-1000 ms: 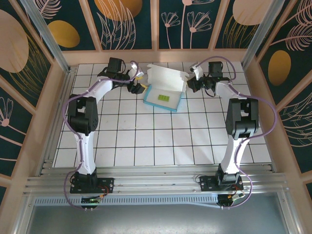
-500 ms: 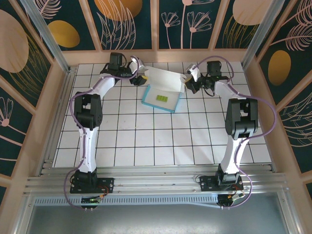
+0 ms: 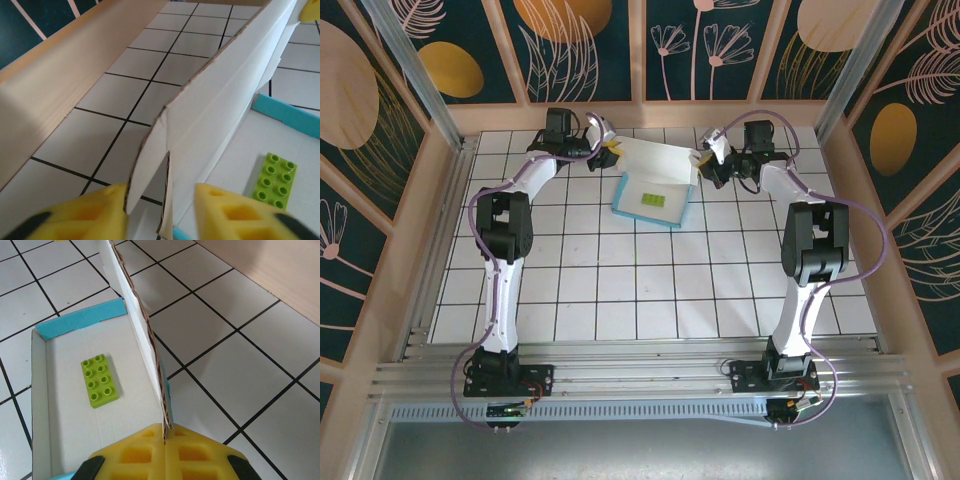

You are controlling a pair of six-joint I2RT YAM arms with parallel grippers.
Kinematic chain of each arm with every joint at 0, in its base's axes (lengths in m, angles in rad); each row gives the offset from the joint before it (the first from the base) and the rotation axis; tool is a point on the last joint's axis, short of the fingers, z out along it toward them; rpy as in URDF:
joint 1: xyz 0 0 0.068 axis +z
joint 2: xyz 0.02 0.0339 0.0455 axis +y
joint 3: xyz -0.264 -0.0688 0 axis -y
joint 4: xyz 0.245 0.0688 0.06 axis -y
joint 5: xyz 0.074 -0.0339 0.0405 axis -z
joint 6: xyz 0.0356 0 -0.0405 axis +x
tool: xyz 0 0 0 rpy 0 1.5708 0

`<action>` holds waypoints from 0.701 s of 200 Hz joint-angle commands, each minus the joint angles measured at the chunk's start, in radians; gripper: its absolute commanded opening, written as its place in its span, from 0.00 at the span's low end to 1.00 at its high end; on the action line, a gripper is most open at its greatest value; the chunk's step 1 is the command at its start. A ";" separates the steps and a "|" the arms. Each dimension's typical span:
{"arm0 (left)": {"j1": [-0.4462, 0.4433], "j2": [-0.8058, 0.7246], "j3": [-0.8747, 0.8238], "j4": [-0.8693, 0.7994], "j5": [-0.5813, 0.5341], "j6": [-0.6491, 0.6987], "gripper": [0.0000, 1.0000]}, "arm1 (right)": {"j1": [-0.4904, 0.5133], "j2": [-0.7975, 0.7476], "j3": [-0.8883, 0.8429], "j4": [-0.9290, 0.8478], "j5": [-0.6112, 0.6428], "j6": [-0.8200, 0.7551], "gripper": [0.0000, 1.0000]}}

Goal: Fold the paper box

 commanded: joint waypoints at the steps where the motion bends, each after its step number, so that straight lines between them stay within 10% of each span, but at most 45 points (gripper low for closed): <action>1: 0.004 0.016 0.017 0.065 0.067 -0.032 0.27 | 0.009 0.023 0.033 -0.020 -0.025 -0.018 0.00; 54: 0.003 -0.032 -0.048 0.161 0.057 -0.186 0.21 | 0.034 0.027 0.026 0.038 0.082 0.078 0.00; 140: -0.068 -0.249 -0.377 0.374 -0.293 -0.516 0.27 | 0.132 -0.071 -0.133 0.273 0.375 0.293 0.00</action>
